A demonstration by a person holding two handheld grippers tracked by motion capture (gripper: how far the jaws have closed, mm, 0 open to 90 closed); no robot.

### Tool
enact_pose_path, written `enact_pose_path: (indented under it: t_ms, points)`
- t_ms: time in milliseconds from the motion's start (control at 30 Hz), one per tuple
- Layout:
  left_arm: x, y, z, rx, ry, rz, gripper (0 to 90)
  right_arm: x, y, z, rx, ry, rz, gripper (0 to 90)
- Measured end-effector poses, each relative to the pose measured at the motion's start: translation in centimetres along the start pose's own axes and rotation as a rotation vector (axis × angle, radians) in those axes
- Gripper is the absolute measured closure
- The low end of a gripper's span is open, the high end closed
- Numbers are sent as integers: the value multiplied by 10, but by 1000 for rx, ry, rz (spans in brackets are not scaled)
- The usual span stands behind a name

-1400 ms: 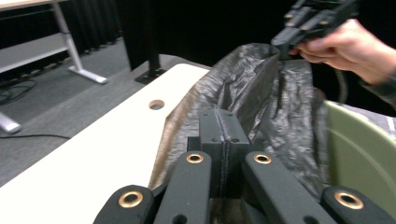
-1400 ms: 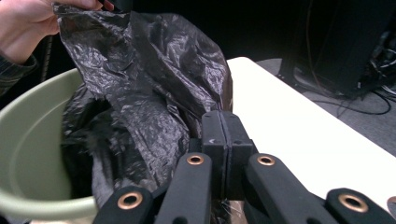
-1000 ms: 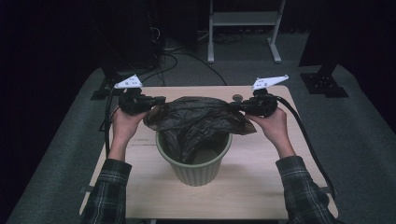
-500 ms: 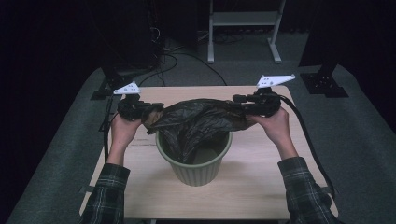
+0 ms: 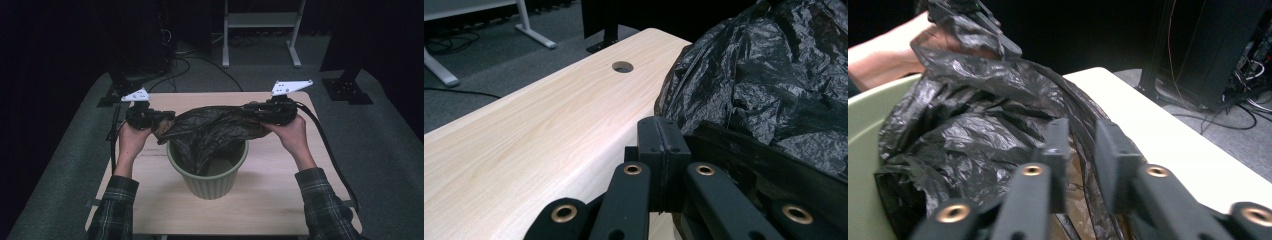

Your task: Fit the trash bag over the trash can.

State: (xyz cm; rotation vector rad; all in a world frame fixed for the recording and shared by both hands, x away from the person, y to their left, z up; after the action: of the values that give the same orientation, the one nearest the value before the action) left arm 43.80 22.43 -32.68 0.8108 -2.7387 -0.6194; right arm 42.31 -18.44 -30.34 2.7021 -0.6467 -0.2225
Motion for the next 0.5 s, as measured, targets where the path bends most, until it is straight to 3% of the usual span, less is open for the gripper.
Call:
enact_pose_path:
  t_ms: [133, 500]
  points:
    - [-1, 1, 0, -5, 1, 1, 900, -4, 1, 2, -14, 10, -24, 896]
    - [3, 7, 0, -7, 1, -1, 900, -33, 17, 10, -22, 35, -105, 898]
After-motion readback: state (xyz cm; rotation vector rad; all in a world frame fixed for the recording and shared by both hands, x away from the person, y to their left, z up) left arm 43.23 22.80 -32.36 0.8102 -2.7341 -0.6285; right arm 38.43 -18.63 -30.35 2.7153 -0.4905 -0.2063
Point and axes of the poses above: each handheld gripper's, and its own axes: y roughly backward along the jaws, z roughly out of its underside, x roughly to its right, the point moved 1 cm from there along -y, roughly forward along the jaws, and after that the axes turned 1 degree about -y, right-handed, at the moved point
